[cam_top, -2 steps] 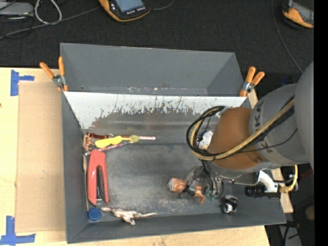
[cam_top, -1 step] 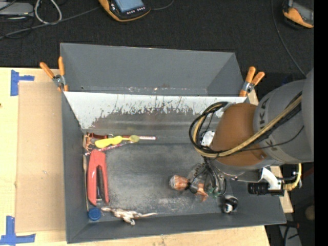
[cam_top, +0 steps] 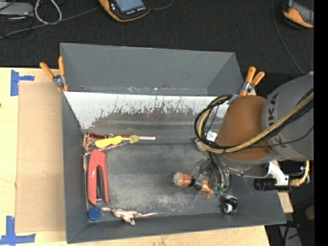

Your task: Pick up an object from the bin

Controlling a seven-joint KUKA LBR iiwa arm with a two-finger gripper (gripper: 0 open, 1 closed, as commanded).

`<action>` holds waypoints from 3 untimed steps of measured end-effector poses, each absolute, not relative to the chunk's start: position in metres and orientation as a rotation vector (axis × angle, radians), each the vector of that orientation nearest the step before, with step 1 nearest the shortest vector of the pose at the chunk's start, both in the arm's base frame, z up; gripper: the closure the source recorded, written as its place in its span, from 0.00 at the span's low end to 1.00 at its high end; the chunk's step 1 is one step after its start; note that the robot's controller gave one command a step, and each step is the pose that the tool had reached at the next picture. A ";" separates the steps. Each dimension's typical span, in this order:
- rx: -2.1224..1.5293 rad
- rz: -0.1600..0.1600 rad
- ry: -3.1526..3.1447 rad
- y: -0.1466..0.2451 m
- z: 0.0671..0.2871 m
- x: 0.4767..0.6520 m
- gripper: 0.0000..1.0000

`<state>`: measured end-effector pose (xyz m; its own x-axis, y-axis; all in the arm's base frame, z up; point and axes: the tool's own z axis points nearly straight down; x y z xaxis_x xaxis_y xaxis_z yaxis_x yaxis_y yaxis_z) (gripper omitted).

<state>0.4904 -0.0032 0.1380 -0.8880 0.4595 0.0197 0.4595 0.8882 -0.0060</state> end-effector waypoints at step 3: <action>-0.733 0.001 -3.032 -0.004 0.217 0.491 1.00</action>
Offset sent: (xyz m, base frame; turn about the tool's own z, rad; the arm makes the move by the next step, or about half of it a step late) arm -0.0002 -0.0001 0.0418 -0.0009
